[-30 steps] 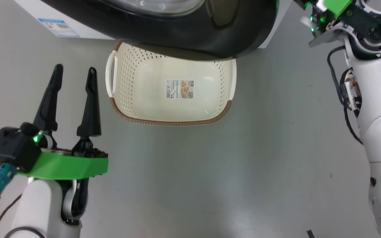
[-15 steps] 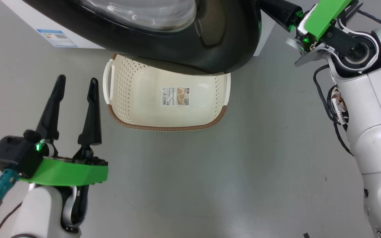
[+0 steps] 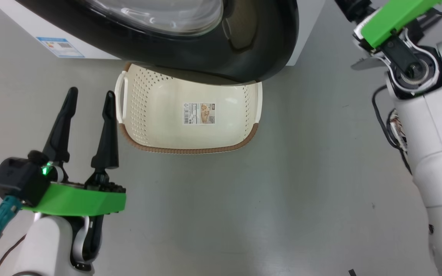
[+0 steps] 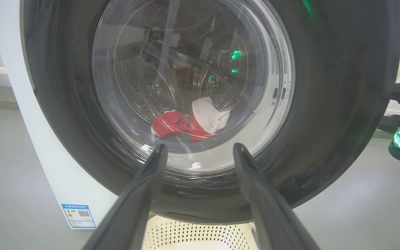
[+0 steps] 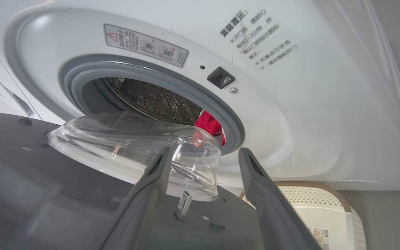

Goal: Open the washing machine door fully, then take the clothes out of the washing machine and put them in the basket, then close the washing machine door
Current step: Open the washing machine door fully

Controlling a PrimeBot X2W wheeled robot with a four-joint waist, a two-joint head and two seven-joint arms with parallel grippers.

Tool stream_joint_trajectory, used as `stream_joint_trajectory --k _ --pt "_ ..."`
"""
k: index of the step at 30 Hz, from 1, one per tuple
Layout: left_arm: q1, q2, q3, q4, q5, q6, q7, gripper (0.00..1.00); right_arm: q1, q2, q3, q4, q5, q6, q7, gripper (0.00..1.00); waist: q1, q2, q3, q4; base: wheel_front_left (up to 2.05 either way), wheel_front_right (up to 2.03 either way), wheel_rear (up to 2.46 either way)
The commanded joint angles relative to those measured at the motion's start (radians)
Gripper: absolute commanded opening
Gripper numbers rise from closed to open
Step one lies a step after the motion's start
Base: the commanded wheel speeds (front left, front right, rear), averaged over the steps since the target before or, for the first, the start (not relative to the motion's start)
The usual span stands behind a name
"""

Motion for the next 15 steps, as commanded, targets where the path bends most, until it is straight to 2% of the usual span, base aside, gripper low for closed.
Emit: stream_joint_trajectory --k 1,10,15 --pt "0.019 0.032 0.029 -0.029 -0.005 0.008 0.006 1.00 0.025 0.002 0.009 -0.042 -0.042 0.008 -0.036 1.00 0.0000 0.0000 -0.002 -0.004 0.00 0.00 0.00" --pt "0.026 0.037 0.029 -0.032 -0.011 0.017 0.006 1.00 0.144 -0.073 0.047 -0.139 -0.349 0.008 -0.261 1.00 0.0000 0.0000 -0.013 -0.023 0.00 0.00 0.00" --pt "0.032 0.042 0.030 -0.038 -0.012 0.025 0.007 1.00 0.227 -0.072 0.030 -0.199 -0.505 0.008 -0.354 1.00 0.0000 0.0000 -0.020 -0.034 0.00 0.00 0.00"
